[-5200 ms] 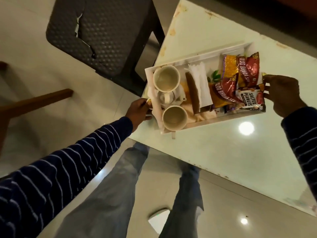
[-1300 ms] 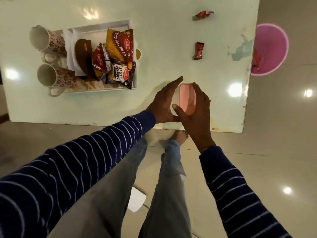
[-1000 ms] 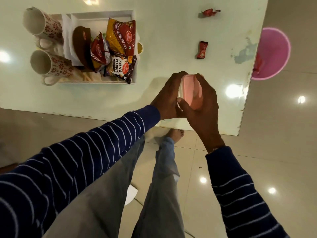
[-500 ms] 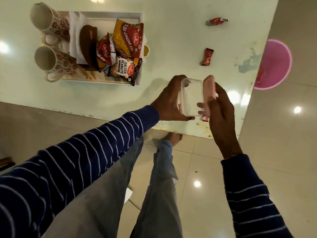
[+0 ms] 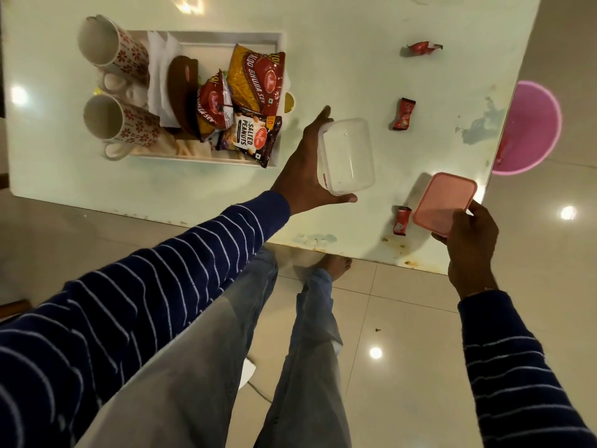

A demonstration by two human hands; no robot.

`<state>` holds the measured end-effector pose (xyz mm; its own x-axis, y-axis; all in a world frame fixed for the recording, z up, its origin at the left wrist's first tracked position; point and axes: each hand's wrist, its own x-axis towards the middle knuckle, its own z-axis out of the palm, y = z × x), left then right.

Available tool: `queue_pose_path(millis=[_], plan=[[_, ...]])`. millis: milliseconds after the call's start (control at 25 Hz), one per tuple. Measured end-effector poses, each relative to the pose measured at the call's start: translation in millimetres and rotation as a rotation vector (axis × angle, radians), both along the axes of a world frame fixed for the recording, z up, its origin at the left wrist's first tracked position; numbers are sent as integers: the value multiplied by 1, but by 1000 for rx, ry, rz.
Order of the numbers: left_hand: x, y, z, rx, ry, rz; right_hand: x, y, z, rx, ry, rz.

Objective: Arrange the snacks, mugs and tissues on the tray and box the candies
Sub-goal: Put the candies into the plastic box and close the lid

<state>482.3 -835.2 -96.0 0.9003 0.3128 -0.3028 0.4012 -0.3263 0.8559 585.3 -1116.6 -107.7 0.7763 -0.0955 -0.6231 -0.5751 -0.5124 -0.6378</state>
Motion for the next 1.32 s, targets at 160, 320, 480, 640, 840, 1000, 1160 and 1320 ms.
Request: queue_pose_path(millis=[160,320,480,640,840,1000,1160,1320], plan=[[-4,11,-1,-38,53,15,-11,-4,-8,-221,-91,61],[-7,18,-2,-56,57,22,-43,18,0,-429,-343,358],[-12,22,-7,-18,25,82,-68,54,-1,-327,-258,651],[-16,31,-7,5,23,110,-64,65,-12,-393,-214,699],[-20,41,-12,-1,13,148,-54,64,-13,-370,-167,583],[-18,43,-13,-17,22,179,-50,64,-15,-296,-129,428],[-19,45,-21,31,72,133,-39,96,11,-113,-168,233],[-12,38,-21,75,84,48,-31,145,51,197,-268,237]])
